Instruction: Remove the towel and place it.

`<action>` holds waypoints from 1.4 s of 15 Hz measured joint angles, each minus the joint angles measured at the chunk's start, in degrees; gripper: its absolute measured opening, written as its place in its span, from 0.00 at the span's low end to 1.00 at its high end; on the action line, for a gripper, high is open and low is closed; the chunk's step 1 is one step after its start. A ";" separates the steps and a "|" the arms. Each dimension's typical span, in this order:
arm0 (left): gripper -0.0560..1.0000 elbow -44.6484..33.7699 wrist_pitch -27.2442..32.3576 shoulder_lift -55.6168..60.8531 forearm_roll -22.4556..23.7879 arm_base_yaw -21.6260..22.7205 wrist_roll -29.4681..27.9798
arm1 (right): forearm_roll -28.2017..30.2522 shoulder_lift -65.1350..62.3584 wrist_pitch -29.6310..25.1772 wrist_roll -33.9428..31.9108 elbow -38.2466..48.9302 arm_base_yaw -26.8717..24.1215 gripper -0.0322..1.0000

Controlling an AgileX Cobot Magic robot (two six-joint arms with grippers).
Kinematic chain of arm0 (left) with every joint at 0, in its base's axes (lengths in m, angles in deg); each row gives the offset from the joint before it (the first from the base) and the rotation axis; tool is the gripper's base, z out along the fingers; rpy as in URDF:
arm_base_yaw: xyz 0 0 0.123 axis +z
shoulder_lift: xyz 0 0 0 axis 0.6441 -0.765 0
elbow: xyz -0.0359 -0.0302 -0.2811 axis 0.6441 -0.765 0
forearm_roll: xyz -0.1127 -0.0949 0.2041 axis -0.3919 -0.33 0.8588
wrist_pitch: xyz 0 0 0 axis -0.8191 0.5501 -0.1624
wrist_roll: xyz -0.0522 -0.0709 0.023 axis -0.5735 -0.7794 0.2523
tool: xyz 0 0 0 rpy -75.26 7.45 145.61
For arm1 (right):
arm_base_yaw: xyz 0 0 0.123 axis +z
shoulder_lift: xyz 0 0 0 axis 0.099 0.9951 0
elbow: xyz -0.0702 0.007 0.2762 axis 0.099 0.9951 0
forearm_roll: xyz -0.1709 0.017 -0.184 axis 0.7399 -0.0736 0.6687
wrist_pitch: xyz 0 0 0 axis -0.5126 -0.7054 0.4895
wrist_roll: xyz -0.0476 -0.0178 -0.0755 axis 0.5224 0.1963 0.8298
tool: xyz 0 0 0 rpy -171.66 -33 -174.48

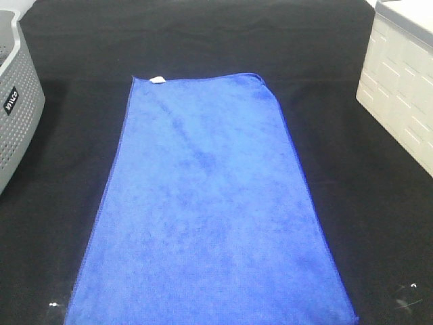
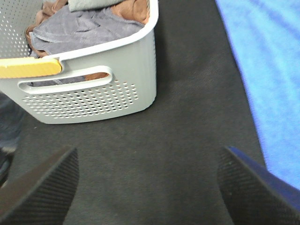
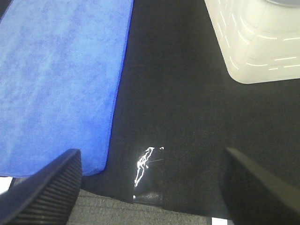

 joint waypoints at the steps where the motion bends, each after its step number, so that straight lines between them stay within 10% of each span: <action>1: 0.77 -1.03 0.92 4.58 -1.78 0.00 0.00 | 0.00 -2.18 0.00 0.06 1.49 0.00 0.78; 17: 0.77 -5.21 4.24 17.19 -9.63 0.00 7.68 | -0.06 -12.03 6.07 4.76 14.04 0.00 0.78; 21: 0.77 -5.21 4.13 17.19 -10.31 6.76 7.68 | -0.06 -12.03 6.07 4.76 14.04 0.00 0.78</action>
